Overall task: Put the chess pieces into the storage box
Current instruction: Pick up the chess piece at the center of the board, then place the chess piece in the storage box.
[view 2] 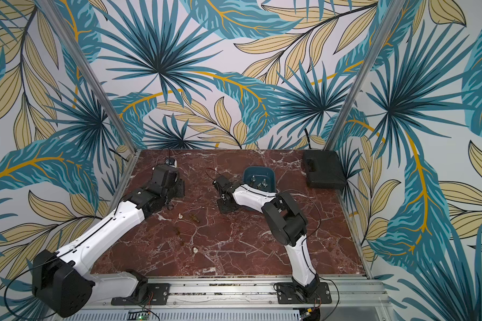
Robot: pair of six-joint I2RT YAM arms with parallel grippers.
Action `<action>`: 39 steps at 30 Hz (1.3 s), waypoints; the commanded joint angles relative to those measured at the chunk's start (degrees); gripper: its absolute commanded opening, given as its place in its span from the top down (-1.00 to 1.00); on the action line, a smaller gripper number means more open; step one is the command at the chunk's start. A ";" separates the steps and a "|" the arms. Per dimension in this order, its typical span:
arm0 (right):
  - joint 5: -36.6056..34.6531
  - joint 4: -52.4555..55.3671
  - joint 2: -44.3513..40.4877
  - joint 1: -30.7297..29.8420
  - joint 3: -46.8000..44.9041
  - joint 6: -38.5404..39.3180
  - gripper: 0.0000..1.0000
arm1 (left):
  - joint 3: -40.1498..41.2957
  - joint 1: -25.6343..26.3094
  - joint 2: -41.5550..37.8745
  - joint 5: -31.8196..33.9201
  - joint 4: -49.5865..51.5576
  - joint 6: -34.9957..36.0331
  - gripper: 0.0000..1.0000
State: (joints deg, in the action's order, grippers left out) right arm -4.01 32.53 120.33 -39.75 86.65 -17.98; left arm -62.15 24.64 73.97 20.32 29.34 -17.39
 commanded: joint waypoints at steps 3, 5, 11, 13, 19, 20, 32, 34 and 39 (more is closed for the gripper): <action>-0.46 2.62 -0.08 0.02 0.18 0.38 0.53 | -0.78 -0.57 0.47 -0.36 -1.39 0.56 0.31; -0.55 3.03 -0.74 0.02 0.06 0.64 0.58 | -1.12 -0.64 0.82 -0.36 -1.48 0.60 0.31; -0.65 3.77 -6.58 0.02 0.00 0.96 0.63 | -2.44 -0.69 1.35 -1.28 -1.92 0.69 0.31; -0.68 3.72 -9.68 0.09 0.43 1.34 0.63 | -2.65 -0.65 1.35 -2.32 -2.39 0.62 0.31; -3.42 4.08 -17.10 3.74 1.50 3.24 0.63 | -2.79 -0.69 2.41 -9.75 -4.40 -0.43 0.30; -3.74 4.19 -17.50 5.29 1.40 3.54 0.63 | -3.06 -0.67 3.08 -11.30 -4.30 -0.98 0.30; -4.44 4.64 -10.46 19.49 0.80 4.00 0.63 | -10.64 4.83 16.20 -20.89 0.80 -2.23 0.30; -4.25 4.64 -9.58 20.32 0.89 3.84 0.63 | -11.19 5.45 17.45 -21.07 0.60 -2.61 0.30; -3.43 4.54 -7.45 21.63 1.09 4.00 0.59 | -12.20 5.86 19.57 -21.56 0.48 -2.96 0.30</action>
State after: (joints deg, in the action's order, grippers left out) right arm -7.77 36.10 111.68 -18.72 88.18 -14.52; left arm -71.99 30.57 92.82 -0.62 29.10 -19.99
